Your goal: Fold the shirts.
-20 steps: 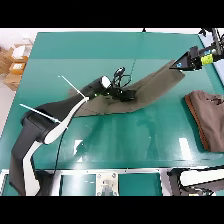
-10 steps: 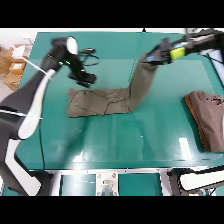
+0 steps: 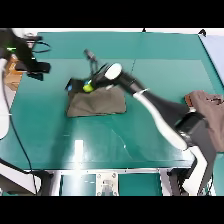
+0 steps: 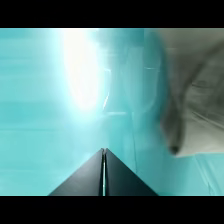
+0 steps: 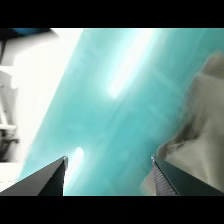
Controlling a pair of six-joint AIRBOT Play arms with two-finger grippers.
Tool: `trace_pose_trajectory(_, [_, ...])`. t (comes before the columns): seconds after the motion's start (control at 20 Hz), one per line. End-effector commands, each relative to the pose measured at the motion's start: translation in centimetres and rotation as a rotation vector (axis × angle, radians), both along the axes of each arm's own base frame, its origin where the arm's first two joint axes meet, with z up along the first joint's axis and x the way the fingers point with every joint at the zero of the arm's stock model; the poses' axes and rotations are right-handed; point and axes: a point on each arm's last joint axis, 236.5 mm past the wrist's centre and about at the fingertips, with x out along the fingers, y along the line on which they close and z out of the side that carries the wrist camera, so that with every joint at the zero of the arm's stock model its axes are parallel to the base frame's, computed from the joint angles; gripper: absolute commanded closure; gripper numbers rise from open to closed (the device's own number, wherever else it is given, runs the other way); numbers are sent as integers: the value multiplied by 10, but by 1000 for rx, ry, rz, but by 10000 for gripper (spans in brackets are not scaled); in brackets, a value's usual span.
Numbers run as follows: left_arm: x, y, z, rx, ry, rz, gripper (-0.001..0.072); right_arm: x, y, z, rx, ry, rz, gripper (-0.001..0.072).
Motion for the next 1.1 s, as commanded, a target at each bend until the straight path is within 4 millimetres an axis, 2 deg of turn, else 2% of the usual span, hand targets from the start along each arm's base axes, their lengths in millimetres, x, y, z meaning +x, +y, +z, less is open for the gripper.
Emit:
trace_pose_trajectory(0.0, [-5,29,10,-105,-26,93,683,6,14,-43,-50,-33,-31,117])
trace_pose_trajectory(0.05, [-5,30,12,-145,-33,105,683,21,-11,-35,-67,-16,-28,118])
trace_pose_trajectory(0.1, [-5,32,12,-168,-37,114,683,39,-46,-25,-78,13,-43,118])
trace_pose_trajectory(0.2, [-1,35,13,-172,-58,122,683,71,-124,-7,-105,75,-81,118])
trace_pose_trajectory(0.3, [1,31,14,-191,-63,117,683,83,-204,-3,-152,169,-118,119])
trace_pose_trajectory(0.4, [0,29,14,-192,-62,114,683,83,-277,-20,-239,268,-174,118])
trace_pose_trajectory(0.45, [0,29,14,-192,-62,114,683,80,-301,-34,-271,315,-201,118])
trace_pose_trajectory(0.5, [0,29,14,-193,-61,114,683,73,-317,-51,-281,369,-222,118])
trace_pose_trajectory(0.6, [0,29,14,-193,-58,117,683,56,-327,-88,-290,462,-246,117])
trace_pose_trajectory(0.65, [0,29,14,-194,-59,122,684,47,-321,-103,-280,483,-238,118])
trace_pose_trajectory(0.8, [2,29,14,-193,-66,125,683,30,-289,-134,-234,510,-221,118])
trace_pose_trajectory(0.9, [2,29,14,-193,-68,126,683,24,-261,-139,-196,518,-187,125])
trace_pose_trajectory(0.95, [3,30,14,-193,-74,126,683,24,-247,-135,-165,508,-179,216])
trace_pose_trajectory(1.0, [4,30,14,-192,-76,126,683,26,-235,-128,-131,492,-173,438])
trace_pose_trajectory(1.05, [5,30,14,-192,-79,126,683,30,-227,-117,-99,477,-163,623])
